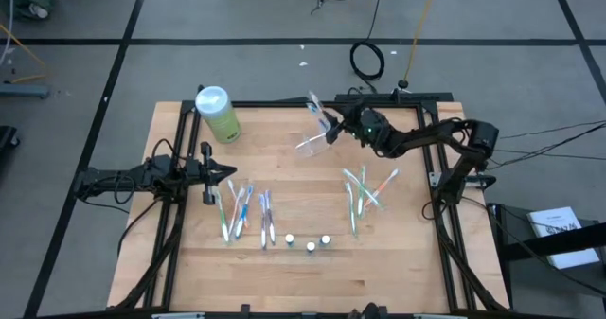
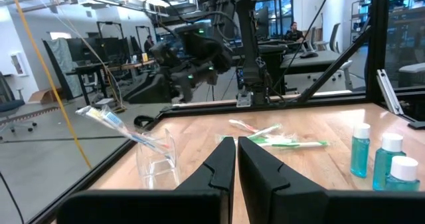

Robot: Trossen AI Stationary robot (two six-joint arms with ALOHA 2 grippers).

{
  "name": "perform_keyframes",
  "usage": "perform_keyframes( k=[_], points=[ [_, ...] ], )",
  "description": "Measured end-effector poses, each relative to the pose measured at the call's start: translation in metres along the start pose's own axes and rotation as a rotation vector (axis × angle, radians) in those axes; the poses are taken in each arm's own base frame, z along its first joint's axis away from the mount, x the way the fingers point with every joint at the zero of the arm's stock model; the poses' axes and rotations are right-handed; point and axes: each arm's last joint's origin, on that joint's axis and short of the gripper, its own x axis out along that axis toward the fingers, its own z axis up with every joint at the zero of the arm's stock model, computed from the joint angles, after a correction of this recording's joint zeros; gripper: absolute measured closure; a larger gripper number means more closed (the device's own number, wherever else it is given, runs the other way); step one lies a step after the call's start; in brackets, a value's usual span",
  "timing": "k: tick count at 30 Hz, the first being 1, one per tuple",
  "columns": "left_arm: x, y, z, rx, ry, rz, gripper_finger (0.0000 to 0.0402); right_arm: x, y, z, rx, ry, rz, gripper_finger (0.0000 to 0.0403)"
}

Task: Pick & Place toothbrushing station
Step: Put the orange toothbrush into the transparent organizer, then put the green toothbrush into the transparent organizer

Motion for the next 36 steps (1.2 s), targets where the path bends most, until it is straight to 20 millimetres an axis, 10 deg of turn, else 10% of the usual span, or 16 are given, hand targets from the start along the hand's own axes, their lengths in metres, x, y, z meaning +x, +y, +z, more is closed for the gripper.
perform_keyframes(
  k=[14, 26, 36],
  points=[
    [0.0, 0.0, 0.0, 0.0, 0.0, 0.0, 0.0376, 0.058, -0.033, 0.078, -0.041, 0.065, 0.149, 0.0255],
    [0.0, 0.0, 0.0, 0.0, 0.0, -0.001, 0.0376, 0.094, -0.03, 0.025, -0.064, 0.267, 0.149, 0.0261],
    [0.0, 0.0, 0.0, 0.0, 0.0, -0.001, 0.0376, 0.077, -0.02, 0.056, -0.093, 0.247, 0.179, 0.0262]
  ],
)
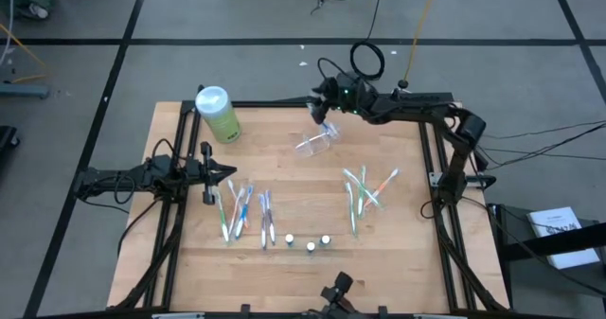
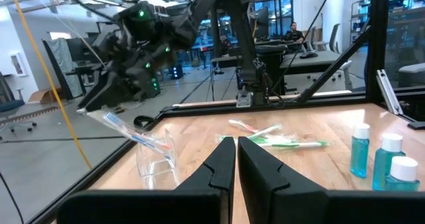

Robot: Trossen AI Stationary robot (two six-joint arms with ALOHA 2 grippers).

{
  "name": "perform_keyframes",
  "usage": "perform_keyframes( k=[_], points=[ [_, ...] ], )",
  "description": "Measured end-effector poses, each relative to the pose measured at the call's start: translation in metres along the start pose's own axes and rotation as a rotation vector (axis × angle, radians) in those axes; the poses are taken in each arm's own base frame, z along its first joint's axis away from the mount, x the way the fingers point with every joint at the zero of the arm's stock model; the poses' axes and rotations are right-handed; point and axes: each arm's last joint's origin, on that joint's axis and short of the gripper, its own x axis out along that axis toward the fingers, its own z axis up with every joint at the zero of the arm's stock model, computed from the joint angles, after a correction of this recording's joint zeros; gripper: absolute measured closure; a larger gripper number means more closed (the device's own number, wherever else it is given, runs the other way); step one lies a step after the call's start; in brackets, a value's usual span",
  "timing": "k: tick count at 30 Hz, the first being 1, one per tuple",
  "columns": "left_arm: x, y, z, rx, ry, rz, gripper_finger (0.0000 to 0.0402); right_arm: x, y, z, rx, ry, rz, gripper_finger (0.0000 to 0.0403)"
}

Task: Pick & Place toothbrushing station
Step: Put the green toothbrush into the transparent organizer

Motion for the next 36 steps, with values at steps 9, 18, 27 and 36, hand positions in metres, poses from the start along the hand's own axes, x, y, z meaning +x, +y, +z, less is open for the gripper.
perform_keyframes(
  k=[9, 18, 27, 36],
  points=[
    [0.0, 0.0, 0.0, 0.0, 0.0, 0.0, 0.0376, -0.022, 0.003, -0.016, -0.013, 0.228, 0.019, 0.029],
    [0.0, 0.0, 0.0, 0.0, 0.0, 0.0, 0.0376, -0.091, 0.022, -0.02, 0.033, 0.348, 0.062, 0.0289],
    [0.0, 0.0, 0.0, 0.0, 0.0, 0.001, 0.0376, -0.162, 0.071, -0.076, 0.02, 0.414, 0.216, 0.0288],
    [0.0, 0.0, 0.0, 0.0, 0.0, 0.0, 0.0376, -0.186, 0.12, -0.11, -0.05, 0.62, 0.243, 0.0288]
  ],
)
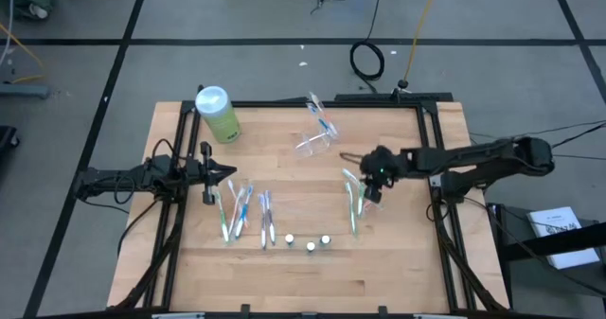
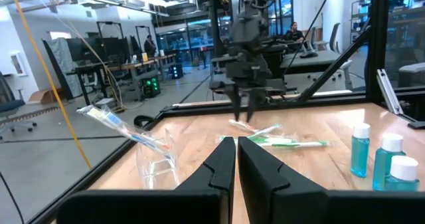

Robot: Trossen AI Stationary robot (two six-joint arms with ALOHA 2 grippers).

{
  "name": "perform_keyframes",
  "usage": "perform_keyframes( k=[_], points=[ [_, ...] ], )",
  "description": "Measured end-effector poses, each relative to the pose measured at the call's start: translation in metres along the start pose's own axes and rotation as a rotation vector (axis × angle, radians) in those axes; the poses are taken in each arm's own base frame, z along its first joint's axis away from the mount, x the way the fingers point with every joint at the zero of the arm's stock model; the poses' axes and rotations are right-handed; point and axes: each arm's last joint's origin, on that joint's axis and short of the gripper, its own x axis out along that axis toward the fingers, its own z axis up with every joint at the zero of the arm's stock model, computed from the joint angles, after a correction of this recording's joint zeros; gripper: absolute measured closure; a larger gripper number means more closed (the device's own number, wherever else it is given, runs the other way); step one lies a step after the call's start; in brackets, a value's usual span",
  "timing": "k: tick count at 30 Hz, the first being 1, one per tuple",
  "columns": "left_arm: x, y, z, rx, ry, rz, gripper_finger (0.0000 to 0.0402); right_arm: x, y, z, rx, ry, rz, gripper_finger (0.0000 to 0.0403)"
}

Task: Pick & Place toothbrushing station
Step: Put the green toothbrush into the transparent organizer

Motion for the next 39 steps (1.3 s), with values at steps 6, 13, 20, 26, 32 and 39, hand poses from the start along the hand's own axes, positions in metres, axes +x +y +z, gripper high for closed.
perform_keyframes(
  k=[6, 13, 20, 26, 32, 39],
  points=[
    [0.0, 0.0, 0.0, 0.0, 0.0, 0.0, 0.0376, 0.019, 0.011, -0.006, -0.052, 0.055, -0.073, 0.0288],
    [0.0, 0.0, 0.0, 0.0, 0.0, 0.0, 0.0376, 0.04, 0.012, -0.005, -0.066, 0.057, -0.083, 0.0288],
    [0.0, 0.0, 0.0, 0.0, 0.0, 0.001, 0.0376, 0.056, 0.004, -0.01, -0.026, 0.136, -0.067, 0.0288],
    [0.0, 0.0, 0.0, 0.0, 0.0, 0.001, 0.0376, 0.061, 0.0, -0.01, -0.005, 0.164, -0.036, 0.0285],
    [0.0, 0.0, 0.0, 0.0, 0.0, 0.0, 0.0376, 0.059, 0.0, -0.008, -0.029, 0.145, -0.019, 0.0223],
    [0.0, 0.0, 0.0, 0.0, 0.0, 0.0, 0.0376, 0.059, -0.001, -0.008, -0.026, 0.136, -0.061, 0.014]
  ],
)
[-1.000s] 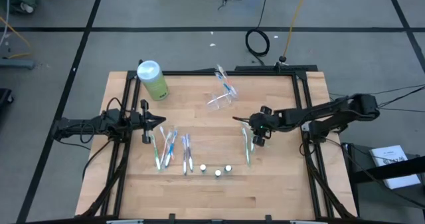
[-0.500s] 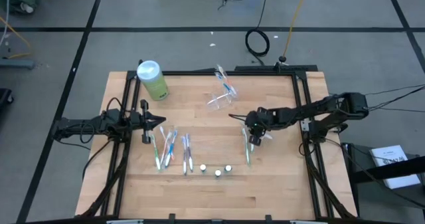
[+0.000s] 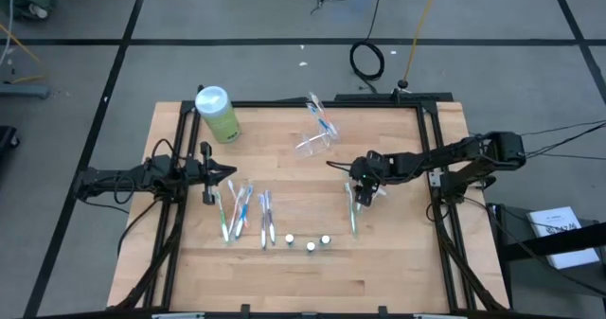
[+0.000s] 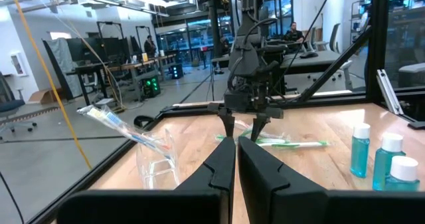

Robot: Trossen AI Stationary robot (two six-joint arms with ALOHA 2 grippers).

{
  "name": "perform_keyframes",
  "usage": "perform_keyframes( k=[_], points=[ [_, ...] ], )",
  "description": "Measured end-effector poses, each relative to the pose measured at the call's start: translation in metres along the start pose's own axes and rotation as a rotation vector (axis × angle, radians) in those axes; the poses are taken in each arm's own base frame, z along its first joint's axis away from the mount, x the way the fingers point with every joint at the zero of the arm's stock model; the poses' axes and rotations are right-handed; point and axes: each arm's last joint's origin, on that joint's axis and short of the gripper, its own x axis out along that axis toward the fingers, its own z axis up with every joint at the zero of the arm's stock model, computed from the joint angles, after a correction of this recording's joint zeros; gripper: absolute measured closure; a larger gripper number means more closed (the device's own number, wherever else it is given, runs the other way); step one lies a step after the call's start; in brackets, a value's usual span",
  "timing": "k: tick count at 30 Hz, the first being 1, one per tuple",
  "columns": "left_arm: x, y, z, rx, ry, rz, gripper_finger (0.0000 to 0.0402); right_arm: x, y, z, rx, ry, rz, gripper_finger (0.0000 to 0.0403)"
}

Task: Pick & Place toothbrushing station
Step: Put the green toothbrush into the transparent organizer

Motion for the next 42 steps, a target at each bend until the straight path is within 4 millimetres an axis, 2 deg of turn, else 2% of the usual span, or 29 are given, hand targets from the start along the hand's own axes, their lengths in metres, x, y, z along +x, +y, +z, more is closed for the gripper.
perform_keyframes(
  k=[4, 12, 31, 36, 42],
  points=[
    [0.0, 0.0, 0.0, 0.0, 0.0, 0.0, 0.0376, 0.0, 0.0, 0.0, -0.018, -0.003, -0.015, 0.0143],
    [0.0, 0.0, 0.0, 0.0, 0.0, 0.0, 0.0376, -0.001, -0.009, 0.002, 0.011, -0.007, -0.02, 0.0187],
    [0.0, 0.0, 0.0, 0.0, 0.0, 0.0, 0.0376, -0.001, -0.015, 0.003, 0.028, -0.009, -0.049, 0.039],
    [0.0, 0.0, 0.0, 0.0, 0.0, 0.0, 0.0376, -0.003, -0.015, 0.004, 0.025, -0.026, -0.072, 0.039],
    [0.0, 0.0, 0.0, 0.0, 0.0, 0.0, 0.0376, -0.021, -0.016, 0.014, 0.02, -0.152, -0.085, 0.0397]
  ],
)
